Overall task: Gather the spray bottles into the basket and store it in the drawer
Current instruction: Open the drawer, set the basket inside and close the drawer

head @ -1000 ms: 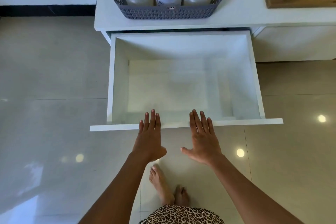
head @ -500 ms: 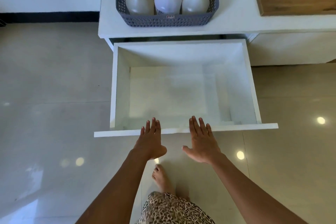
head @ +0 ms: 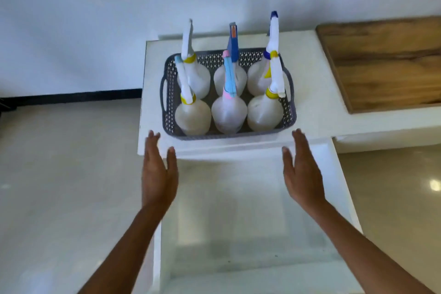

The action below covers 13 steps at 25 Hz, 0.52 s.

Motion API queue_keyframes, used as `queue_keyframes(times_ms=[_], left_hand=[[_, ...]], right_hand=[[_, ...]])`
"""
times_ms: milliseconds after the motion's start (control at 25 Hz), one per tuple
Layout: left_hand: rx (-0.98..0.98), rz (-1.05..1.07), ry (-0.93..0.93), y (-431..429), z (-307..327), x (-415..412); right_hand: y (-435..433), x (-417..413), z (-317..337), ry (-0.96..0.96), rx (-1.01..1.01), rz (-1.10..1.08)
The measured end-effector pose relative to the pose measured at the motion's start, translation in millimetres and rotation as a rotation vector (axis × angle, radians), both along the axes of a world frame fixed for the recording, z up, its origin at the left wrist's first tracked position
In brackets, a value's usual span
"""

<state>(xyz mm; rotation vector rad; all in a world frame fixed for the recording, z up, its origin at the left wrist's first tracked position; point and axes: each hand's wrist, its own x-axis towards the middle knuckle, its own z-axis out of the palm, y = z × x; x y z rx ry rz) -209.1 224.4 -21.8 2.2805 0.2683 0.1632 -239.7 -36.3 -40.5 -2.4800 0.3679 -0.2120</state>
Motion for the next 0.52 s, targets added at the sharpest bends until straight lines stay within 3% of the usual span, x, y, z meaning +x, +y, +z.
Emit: queue_keyframes(times_ms=[160, 280, 520], left_hand=[[-0.092, 0.118, 0.159, 15.6, -5.7, 93.1], [-0.151, 0.183, 0.301, 20.0, -16.5, 138.6], [-0.236, 0.179, 0.329, 21.4, -37.2, 174.4]], right_hand=[[-25.6, 96.1, 4.6, 0.019, 0.196, -0.153], [-41.4, 143.6, 2.4, 0.153, 0.256, -0.110], [-59.9, 182.1, 0.4, 0.304, 0.327, -0.134]])
